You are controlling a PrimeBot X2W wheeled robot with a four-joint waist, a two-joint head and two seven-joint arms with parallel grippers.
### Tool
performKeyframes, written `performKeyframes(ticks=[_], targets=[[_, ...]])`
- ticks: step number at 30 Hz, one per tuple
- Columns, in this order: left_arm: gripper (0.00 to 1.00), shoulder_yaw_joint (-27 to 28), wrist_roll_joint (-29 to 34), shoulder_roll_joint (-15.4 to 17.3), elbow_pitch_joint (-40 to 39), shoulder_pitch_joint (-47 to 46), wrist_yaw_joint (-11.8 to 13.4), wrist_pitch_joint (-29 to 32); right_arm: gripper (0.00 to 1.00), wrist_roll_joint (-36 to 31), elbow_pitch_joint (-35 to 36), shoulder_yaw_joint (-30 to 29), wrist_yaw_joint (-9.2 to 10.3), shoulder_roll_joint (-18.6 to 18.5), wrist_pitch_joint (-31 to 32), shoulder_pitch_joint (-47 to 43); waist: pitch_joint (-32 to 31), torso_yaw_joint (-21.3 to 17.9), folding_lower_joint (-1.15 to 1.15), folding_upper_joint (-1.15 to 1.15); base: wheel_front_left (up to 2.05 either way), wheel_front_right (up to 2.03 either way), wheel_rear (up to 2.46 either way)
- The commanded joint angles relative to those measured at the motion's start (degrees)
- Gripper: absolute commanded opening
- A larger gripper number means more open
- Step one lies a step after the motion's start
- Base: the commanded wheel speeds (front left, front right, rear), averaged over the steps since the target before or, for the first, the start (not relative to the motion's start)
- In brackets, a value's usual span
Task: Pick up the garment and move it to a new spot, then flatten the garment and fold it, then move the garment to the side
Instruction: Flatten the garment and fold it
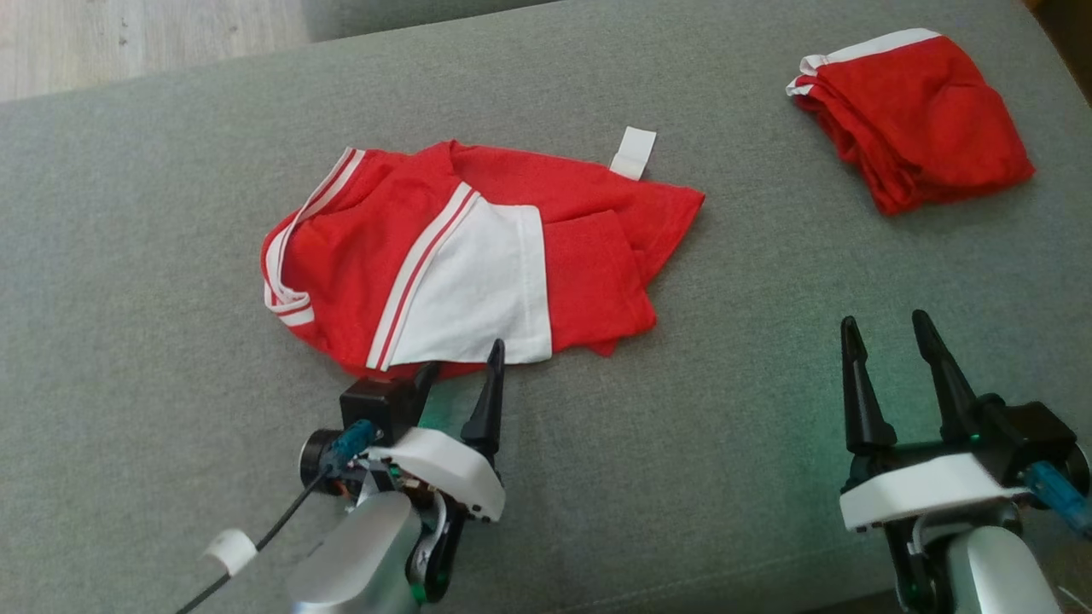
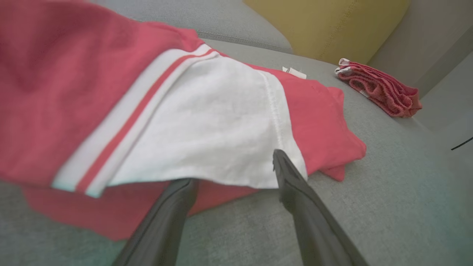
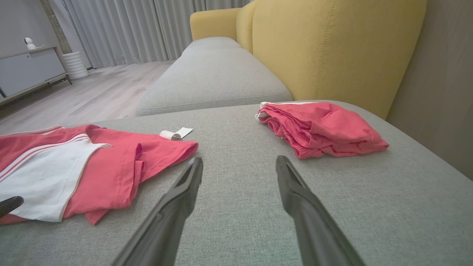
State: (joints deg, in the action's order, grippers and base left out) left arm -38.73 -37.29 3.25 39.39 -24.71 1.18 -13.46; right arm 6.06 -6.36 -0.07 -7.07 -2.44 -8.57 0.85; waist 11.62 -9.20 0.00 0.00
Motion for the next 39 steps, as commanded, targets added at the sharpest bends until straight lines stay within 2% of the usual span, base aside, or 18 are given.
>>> performKeyframes(ticks=[1,3,4,5,6,7,13,19,23,31,35,39], targets=[[1.00,1.7,0.2,0.1,-1.7,-2.9,0.2,-0.9,1.00,0.3,1.4,1.6,-0.42,-0.4,-0.8,1.9,0.1,-0.2,0.00,0.00,0.00,0.00,0.00],[1.00,1.7,0.0,0.0,-1.5,-3.4,0.4,-1.0,1.00,0.3,1.3,1.9,-0.42,-0.4,-0.8,2.1,0.2,-0.7,0.00,0.00,0.00,0.00,0.00],[0.69,1.7,-0.1,0.0,-1.2,-3.7,0.5,-1.0,1.00,0.3,1.3,2.0,-0.42,-0.4,-0.8,2.1,0.2,-0.9,0.00,0.00,0.00,0.00,0.00],[0.44,1.8,-0.2,-0.1,-0.9,-4.1,0.7,-1.0,1.00,0.3,1.2,2.0,-0.42,-0.4,-0.8,2.2,0.3,-1.0,0.00,0.00,0.00,0.00,0.00],[0.28,1.9,-0.2,-0.1,-0.7,-4.4,0.9,-1.1,1.00,0.3,1.1,2.0,-0.42,-0.4,-0.9,2.2,0.3,-1.2,0.00,0.00,0.00,0.00,0.00],[0.00,1.9,-0.2,-0.1,-0.4,-4.7,1.0,-1.1,1.00,0.3,1.0,2.0,-0.42,-0.4,-0.9,2.2,0.2,-1.2,0.00,0.00,0.00,0.00,0.00],[0.00,1.5,0.4,-0.2,-0.8,-4.6,1.0,-1.4,1.00,0.2,0.5,0.9,-0.42,-0.4,-1.1,1.5,-0.8,-0.2,0.00,0.00,0.00,0.00,0.00],[0.00,1.3,1.8,1.3,-6.7,-0.4,1.2,-1.5,1.00,0.2,0.1,-0.2,-0.42,-0.4,-1.1,0.1,-3.7,4.0,0.00,0.00,0.00,0.00,0.00],[0.00,1.8,2.0,4.7,-12.4,3.7,2.3,-1.2,1.00,0.1,-0.3,-0.6,-0.42,-0.4,-0.9,-1.1,-5.9,7.1,0.00,0.00,0.00,0.00,0.00],[0.00,5.8,0.3,14.3,-23.0,12.3,7.6,2.8,1.00,0.2,-0.3,-1.3,-0.42,-0.4,-0.5,-3.1,-8.7,10.7,0.00,0.00,0.00,0.00,0.00],[0.00,8.0,-1.6,16.8,-25.3,15.8,9.7,4.6,1.00,0.1,-0.3,-1.3,-0.42,-0.4,-0.3,-3.5,-9.0,11.2,0.00,0.00,0.00,0.00,0.00],[0.00,9.0,-3.2,17.3,-24.7,17.4,10.5,5.3,1.00,-0.1,-0.1,-1.1,-0.42,-0.4,0.1,-3.4,-8.7,11.0,0.00,0.00,0.00,0.00,0.00]])
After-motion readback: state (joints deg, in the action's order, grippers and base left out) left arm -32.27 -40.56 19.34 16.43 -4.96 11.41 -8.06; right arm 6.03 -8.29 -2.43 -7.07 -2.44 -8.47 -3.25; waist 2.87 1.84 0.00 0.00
